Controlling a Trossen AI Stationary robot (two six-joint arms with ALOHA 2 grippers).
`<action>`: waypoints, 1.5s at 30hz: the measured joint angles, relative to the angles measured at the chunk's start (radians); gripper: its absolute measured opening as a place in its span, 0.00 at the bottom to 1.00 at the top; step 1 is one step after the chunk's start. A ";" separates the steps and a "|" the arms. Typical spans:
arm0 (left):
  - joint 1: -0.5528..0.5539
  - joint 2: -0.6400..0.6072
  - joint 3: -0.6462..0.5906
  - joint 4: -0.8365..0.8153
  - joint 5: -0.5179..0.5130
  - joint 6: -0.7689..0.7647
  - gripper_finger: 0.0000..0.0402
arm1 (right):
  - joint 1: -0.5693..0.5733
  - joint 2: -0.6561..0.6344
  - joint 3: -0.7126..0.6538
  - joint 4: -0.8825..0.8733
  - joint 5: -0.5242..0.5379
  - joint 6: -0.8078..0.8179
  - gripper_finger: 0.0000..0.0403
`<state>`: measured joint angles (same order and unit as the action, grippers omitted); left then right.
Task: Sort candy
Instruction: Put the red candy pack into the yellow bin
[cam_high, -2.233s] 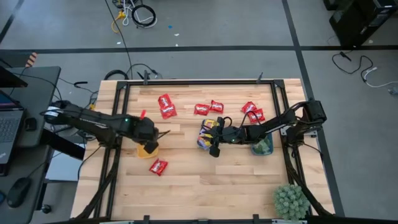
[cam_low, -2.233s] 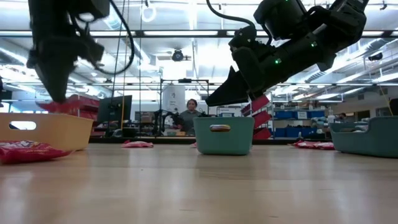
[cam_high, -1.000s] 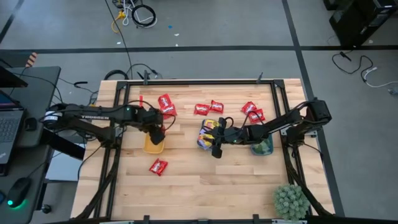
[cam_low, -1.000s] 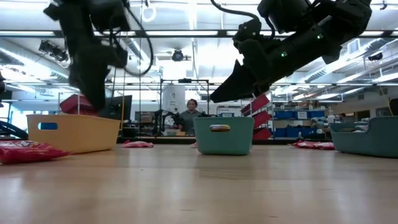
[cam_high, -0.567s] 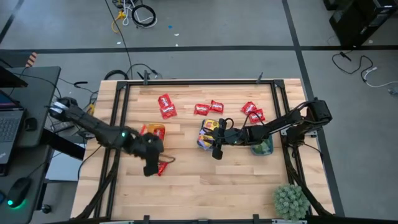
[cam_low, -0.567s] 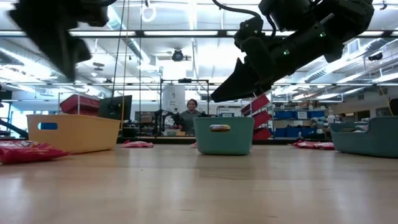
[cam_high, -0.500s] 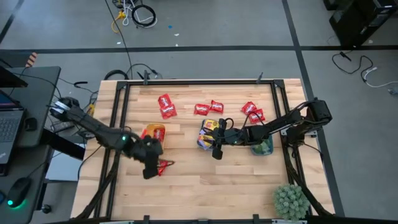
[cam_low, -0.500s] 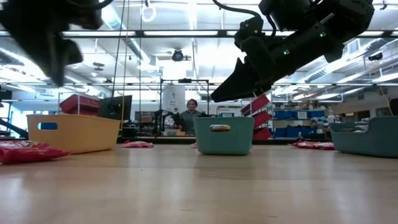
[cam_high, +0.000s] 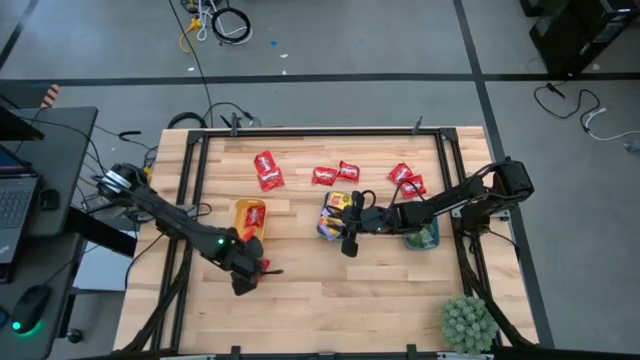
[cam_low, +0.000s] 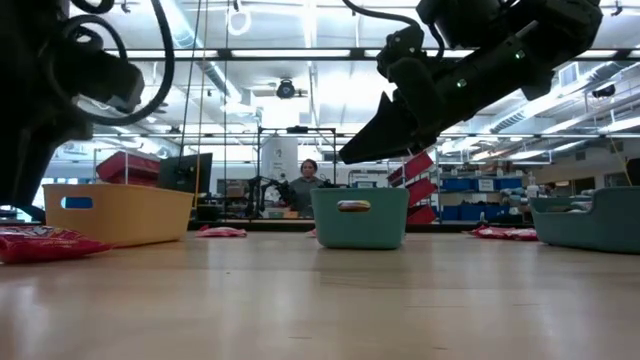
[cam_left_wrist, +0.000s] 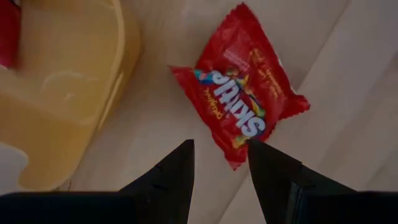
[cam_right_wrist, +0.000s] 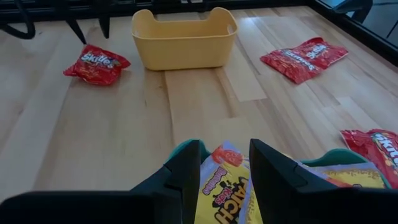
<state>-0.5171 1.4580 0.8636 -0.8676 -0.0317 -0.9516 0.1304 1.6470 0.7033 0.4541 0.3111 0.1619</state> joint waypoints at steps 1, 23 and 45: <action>0.000 0.007 0.000 0.000 0.001 0.001 0.38 | 0.002 0.000 0.000 0.000 0.000 0.000 0.31; 0.000 0.145 -0.002 0.150 0.007 0.193 0.38 | 0.007 0.000 0.000 0.000 0.000 -0.008 0.31; 0.037 0.143 0.151 0.195 -0.027 0.375 0.01 | 0.050 -0.051 0.000 -0.006 -0.026 0.000 0.27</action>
<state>-0.4805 1.6011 1.0142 -0.6727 -0.0589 -0.5768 0.1805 1.5964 0.7033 0.4484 0.2855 0.1616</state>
